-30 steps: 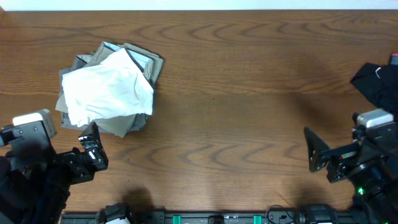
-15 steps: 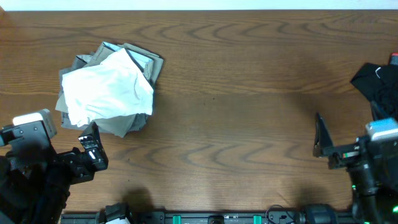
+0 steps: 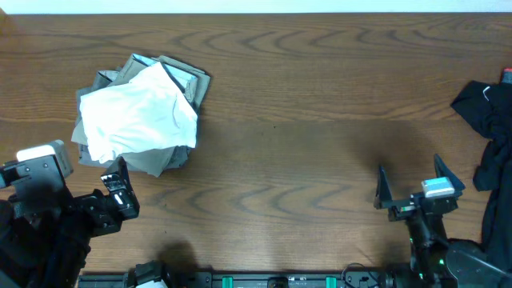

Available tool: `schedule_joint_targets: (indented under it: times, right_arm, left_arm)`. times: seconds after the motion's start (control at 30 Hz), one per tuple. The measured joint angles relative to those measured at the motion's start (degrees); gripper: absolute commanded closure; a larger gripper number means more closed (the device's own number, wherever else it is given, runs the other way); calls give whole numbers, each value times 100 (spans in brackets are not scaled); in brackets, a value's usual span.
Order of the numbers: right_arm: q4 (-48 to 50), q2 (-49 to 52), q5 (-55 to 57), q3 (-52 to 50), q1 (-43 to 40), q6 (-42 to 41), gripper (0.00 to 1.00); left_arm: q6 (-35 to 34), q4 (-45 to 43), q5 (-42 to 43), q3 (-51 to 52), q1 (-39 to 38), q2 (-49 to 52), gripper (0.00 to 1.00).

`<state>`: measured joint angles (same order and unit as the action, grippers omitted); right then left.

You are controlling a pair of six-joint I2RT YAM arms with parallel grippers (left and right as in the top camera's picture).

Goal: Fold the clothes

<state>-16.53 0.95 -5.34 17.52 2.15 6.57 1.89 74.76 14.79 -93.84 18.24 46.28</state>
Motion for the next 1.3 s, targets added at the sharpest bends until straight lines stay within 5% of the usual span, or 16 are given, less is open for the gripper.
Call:
schedule_joint_targets:
  times: [0.43,1.3]
  right_arm:
    - [1346,-26,-4,-1665,0,-498,1]
    - [1309,-28,-11,-1714,0,-699,1]
  left_arm:
    - [-2,2,-2,0,0,2,2]
    - [-2,2,-2,0,0,2,2]
